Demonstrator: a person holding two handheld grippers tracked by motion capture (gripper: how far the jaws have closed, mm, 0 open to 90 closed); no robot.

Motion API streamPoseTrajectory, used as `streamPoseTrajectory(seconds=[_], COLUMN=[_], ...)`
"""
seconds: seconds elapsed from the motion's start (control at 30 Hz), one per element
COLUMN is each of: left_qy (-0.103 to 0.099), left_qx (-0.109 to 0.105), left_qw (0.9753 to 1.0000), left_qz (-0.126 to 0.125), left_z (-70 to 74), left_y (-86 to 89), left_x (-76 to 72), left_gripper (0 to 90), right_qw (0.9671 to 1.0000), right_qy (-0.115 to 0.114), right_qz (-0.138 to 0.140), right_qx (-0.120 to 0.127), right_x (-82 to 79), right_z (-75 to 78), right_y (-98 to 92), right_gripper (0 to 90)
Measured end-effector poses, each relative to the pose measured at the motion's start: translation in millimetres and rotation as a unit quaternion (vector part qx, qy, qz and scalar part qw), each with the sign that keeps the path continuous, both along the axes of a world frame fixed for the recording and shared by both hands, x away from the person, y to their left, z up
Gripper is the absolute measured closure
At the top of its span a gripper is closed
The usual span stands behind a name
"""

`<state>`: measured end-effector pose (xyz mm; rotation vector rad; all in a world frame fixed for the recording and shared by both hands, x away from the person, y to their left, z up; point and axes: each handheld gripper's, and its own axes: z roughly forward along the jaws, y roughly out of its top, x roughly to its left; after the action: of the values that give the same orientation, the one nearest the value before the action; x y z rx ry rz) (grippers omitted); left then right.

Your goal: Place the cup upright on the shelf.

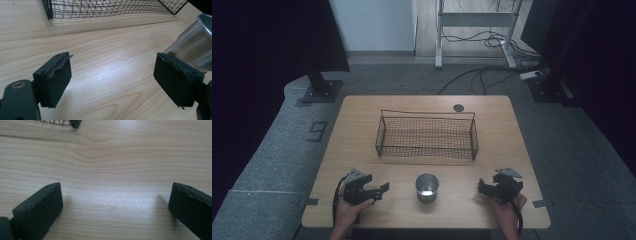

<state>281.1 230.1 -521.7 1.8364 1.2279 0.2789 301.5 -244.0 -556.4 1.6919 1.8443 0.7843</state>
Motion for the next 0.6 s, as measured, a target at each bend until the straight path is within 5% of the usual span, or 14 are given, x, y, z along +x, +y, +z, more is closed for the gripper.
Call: streamPoseTrajectory(seconds=[0.6], left_qy=[-0.002], left_qx=[-0.015], left_qw=[0.9999], left_qz=[-0.005], left_z=[5.4], left_y=[5.1], left_x=[-2.3], left_gripper=[16.0], right_qw=[1.0000], right_qy=[-0.002], right_qz=[0.006], right_qx=[0.001], right_x=[-2.3], right_z=[0.4], right_y=[0.2], right_gripper=[1.3])
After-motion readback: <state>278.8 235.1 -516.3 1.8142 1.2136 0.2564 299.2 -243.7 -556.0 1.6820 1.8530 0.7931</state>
